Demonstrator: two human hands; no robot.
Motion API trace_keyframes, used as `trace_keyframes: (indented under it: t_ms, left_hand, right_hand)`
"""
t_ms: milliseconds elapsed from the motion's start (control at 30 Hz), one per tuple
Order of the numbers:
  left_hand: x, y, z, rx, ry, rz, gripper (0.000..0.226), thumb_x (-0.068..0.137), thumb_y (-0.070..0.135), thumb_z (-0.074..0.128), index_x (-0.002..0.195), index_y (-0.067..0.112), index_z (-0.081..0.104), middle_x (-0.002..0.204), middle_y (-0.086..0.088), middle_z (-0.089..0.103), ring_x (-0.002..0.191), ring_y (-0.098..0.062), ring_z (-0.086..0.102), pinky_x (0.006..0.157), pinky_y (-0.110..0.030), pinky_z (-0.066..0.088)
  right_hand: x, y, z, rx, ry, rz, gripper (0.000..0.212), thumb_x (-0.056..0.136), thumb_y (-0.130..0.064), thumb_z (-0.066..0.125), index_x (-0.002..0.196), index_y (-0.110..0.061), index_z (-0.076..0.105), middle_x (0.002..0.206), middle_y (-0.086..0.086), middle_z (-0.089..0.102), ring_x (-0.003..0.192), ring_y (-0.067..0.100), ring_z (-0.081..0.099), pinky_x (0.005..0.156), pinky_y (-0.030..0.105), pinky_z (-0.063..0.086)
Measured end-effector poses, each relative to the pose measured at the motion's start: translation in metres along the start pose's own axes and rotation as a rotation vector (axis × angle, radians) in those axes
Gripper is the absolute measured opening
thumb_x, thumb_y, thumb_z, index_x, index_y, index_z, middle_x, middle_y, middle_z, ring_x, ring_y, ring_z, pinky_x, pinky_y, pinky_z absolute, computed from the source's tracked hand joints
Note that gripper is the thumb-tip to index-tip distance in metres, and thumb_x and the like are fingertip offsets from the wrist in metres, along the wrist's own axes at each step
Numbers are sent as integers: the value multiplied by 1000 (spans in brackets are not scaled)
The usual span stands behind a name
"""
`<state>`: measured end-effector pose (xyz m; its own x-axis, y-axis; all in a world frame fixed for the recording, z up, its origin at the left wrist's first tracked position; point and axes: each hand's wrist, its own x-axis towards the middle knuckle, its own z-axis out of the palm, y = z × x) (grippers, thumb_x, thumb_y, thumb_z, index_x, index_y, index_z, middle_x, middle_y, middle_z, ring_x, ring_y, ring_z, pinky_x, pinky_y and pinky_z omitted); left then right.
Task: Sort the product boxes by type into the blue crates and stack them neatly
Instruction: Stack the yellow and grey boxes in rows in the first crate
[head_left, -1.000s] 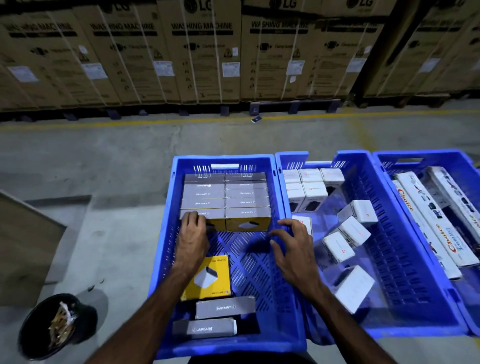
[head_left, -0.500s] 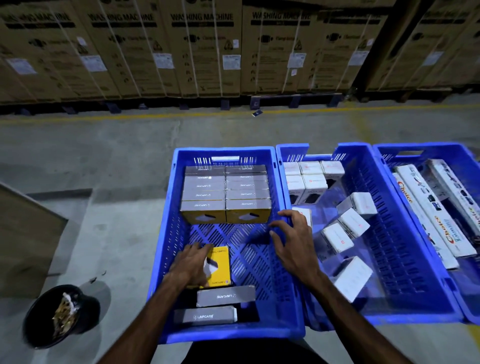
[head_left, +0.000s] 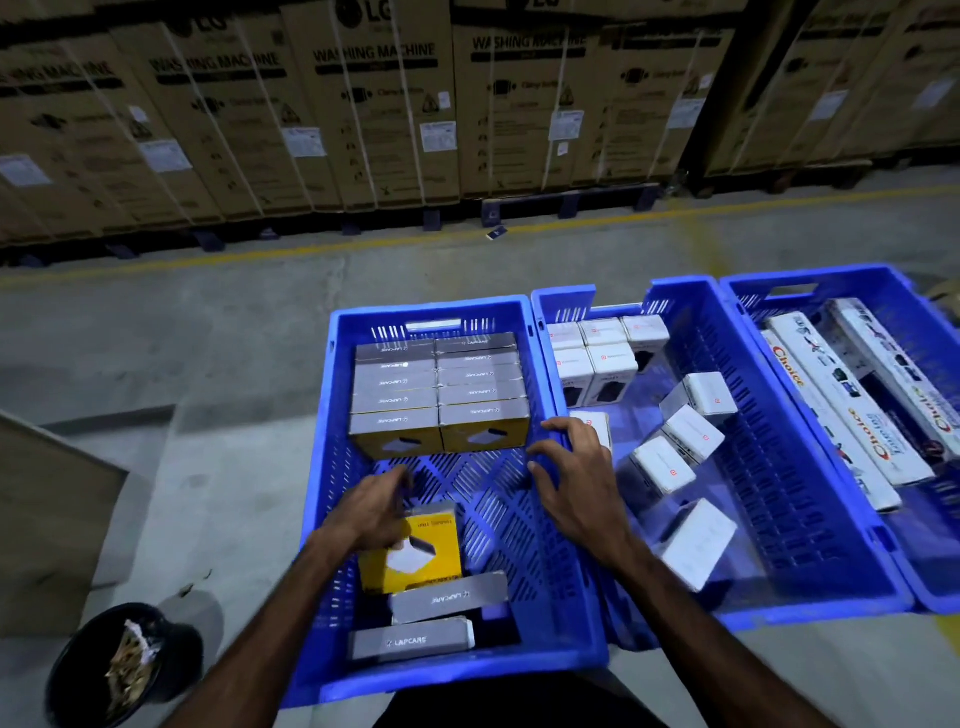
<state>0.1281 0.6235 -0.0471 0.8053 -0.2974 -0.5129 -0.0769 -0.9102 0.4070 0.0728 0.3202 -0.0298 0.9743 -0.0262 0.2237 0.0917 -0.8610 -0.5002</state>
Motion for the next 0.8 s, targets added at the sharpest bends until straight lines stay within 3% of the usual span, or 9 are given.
trace_keyframes:
  t_ms: [100, 233, 300, 400, 467, 567, 633, 733, 800]
  left_hand:
    - [-15, 5, -11, -166, 146, 136, 69, 57, 2, 81, 109, 40, 54, 85, 8, 72, 74, -15, 70, 61, -32, 58]
    - [-32, 21, -13, -475, 310, 246, 69, 59, -7, 91, 117, 18, 65, 92, 1, 69, 77, -18, 70, 60, -28, 61]
    - [-34, 29, -14, -474, 376, 271, 68, 57, 8, 99, 115, 17, 66, 96, 2, 69, 84, -14, 67, 64, -21, 58]
    - [-28, 37, -15, -362, 475, 294, 59, 60, 27, 99, 108, 30, 65, 98, 14, 67, 92, -1, 59, 70, -22, 50]
    - [-17, 44, -14, -294, 537, 302, 52, 63, 30, 94, 105, 35, 64, 98, 15, 62, 92, -6, 56, 71, -27, 46]
    - [5, 57, -10, -149, 602, 304, 49, 62, 48, 84, 105, 37, 63, 96, 12, 62, 92, -13, 49, 82, -35, 41]
    - [20, 65, -3, -53, 622, 293, 50, 66, 42, 87, 108, 36, 61, 95, 7, 59, 89, -16, 48, 81, -42, 44]
    - [36, 77, 7, -56, 648, 298, 50, 68, 28, 90, 111, 27, 63, 90, 3, 49, 82, -25, 52, 70, -37, 43]
    - [45, 82, 12, -56, 659, 299, 47, 70, 24, 87, 111, 25, 64, 89, 3, 47, 83, -28, 55, 70, -38, 43]
  right_hand:
    - [-1, 0, -1, -26, -8, -37, 18, 92, -35, 67, 104, -22, 72, 131, 3, 56, 122, 26, 51, 92, 43, 47]
    - [-4, -1, -2, -34, -20, -55, 24, 93, -43, 61, 105, -24, 72, 132, 2, 55, 125, 25, 50, 92, 40, 44]
    - [-4, -1, -3, -18, -8, -43, 25, 96, -44, 59, 108, -24, 71, 132, 0, 55, 125, 23, 51, 94, 40, 44]
    - [-4, -5, -5, 42, 10, -15, 35, 103, -49, 51, 120, -24, 67, 130, -3, 54, 123, 18, 50, 98, 33, 40]
    - [-5, -7, -7, 75, 16, 7, 43, 106, -52, 42, 129, -23, 64, 131, -4, 53, 124, 17, 50, 102, 31, 39]
    - [-6, -8, -6, 103, 24, 27, 50, 108, -54, 33, 134, -21, 60, 131, -3, 53, 124, 19, 51, 104, 36, 43]
    - [-5, -8, -5, 108, 29, 30, 49, 108, -52, 33, 134, -20, 60, 131, -3, 53, 124, 20, 51, 103, 37, 44]
    - [-6, -8, -5, 80, 30, 13, 43, 108, -48, 37, 132, -20, 60, 131, -4, 52, 124, 19, 51, 103, 35, 44]
    - [-6, -8, -5, 72, 23, 14, 43, 108, -48, 36, 130, -20, 61, 131, -4, 51, 124, 19, 51, 102, 35, 44]
